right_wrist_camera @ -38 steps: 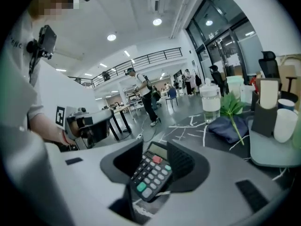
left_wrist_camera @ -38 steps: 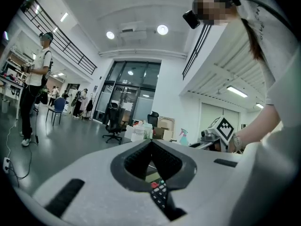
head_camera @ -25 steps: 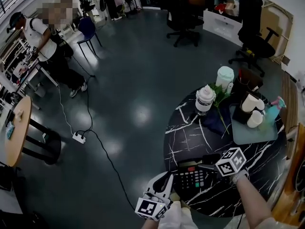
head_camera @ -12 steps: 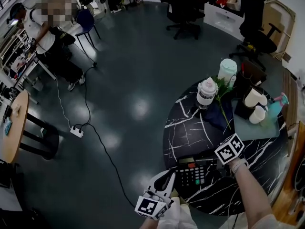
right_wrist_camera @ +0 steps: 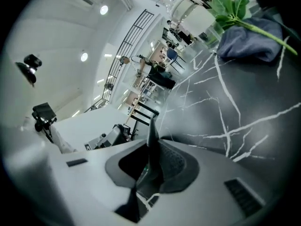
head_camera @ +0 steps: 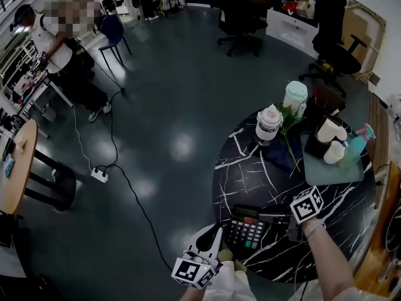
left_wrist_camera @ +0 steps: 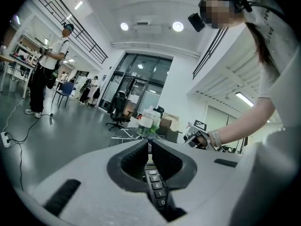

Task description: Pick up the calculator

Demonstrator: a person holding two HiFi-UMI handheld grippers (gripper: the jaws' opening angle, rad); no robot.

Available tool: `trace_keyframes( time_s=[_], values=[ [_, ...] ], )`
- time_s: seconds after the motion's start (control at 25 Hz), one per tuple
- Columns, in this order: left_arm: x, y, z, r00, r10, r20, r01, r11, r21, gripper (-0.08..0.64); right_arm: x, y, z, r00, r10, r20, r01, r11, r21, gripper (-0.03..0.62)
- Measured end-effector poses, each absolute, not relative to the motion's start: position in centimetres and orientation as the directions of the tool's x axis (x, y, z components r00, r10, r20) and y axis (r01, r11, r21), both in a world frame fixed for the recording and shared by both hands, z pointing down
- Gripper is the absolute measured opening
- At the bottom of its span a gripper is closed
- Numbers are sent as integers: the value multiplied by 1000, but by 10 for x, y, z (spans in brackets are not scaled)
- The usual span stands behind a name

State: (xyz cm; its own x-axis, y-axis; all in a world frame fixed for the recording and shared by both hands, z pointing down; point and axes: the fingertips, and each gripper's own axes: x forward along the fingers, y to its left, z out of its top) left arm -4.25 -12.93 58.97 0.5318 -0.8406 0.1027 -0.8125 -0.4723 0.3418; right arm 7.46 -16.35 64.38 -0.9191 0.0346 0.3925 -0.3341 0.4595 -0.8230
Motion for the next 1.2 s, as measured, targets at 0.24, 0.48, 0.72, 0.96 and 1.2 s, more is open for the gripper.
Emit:
trace_keyframes(
  time_s=[0.24,0.48,0.72,0.96,1.2],
  values=[
    [-43,-127,571,532,-842,93,-817,-481,320,9,90,-168,606,-959,-101,266,-283,439,-853,57],
    [-43,-130,533,534,-844,55,-822,-503,268,8,105,-179,547,-962,-206,179,-258,473,-843,57],
    [-36,-134,487,556,-831,1,-813,-543,213,9,122,-178,490,-947,-282,156,-284,501,-817,57],
    [-25,-130,431,576,-814,-78,-796,-580,172,8,139,-163,428,-930,-362,66,-258,513,-819,57],
    [-11,-124,387,607,-782,-143,-774,-622,114,8,143,-147,405,-913,-403,59,-286,533,-797,57]
  ],
)
